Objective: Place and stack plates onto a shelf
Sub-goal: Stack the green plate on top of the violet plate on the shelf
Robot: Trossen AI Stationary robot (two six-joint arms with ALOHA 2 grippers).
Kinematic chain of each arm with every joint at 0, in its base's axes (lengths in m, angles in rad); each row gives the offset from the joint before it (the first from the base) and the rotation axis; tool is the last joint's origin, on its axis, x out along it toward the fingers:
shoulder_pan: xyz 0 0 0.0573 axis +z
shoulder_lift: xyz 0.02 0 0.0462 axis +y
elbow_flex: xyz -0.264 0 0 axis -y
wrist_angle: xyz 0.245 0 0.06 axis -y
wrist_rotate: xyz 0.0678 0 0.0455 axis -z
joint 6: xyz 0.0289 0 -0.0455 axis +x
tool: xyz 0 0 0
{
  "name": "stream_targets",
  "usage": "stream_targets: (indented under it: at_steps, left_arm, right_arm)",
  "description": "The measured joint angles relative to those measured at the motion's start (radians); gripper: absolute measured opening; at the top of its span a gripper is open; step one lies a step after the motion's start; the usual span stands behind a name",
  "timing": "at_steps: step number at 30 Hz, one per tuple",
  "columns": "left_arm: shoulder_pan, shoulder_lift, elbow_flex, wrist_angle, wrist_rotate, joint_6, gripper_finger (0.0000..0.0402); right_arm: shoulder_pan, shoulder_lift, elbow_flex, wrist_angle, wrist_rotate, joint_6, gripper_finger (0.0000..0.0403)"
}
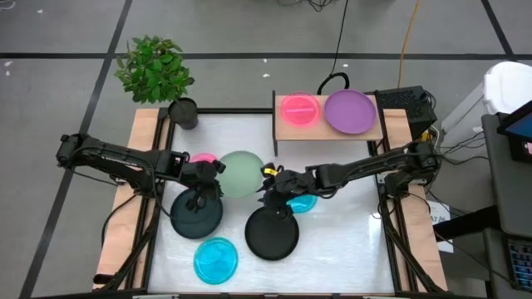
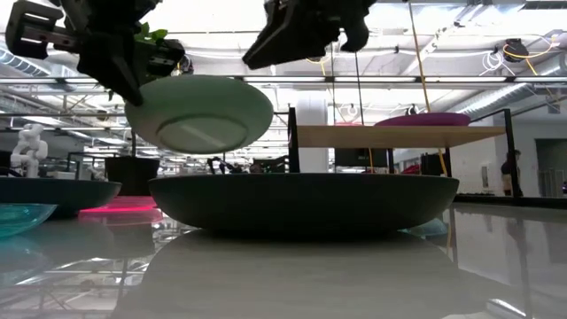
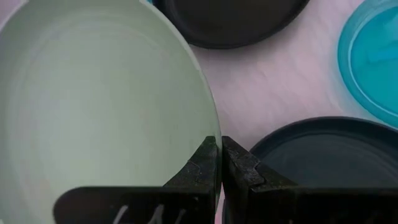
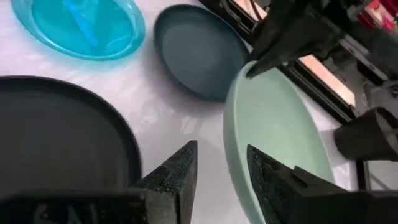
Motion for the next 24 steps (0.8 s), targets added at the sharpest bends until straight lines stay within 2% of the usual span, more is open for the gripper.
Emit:
stream_targets:
  at_steps: [15, 20, 24]
  left_arm:
    - [0.0, 0.0, 0.0, 0.025, 0.0, 0.041, 0.0008]
    - [0.0, 0.0, 0.0, 0.041, 0.0, 0.058, 0.0008]
    - [0.003, 0.0, 0.0, 0.061, 0.002, 0.08, 0.0008]
  right_arm:
    - [-0.039, 0.006, 0.0, -0.043, -0.002, -0.022, 0.0119]
    - [-0.047, 0.006, 0.0, -0.067, -0.003, -0.025, 0.0095]
    - [-0.053, 0.006, 0.0, -0.09, -0.005, -0.042, 0.0062]
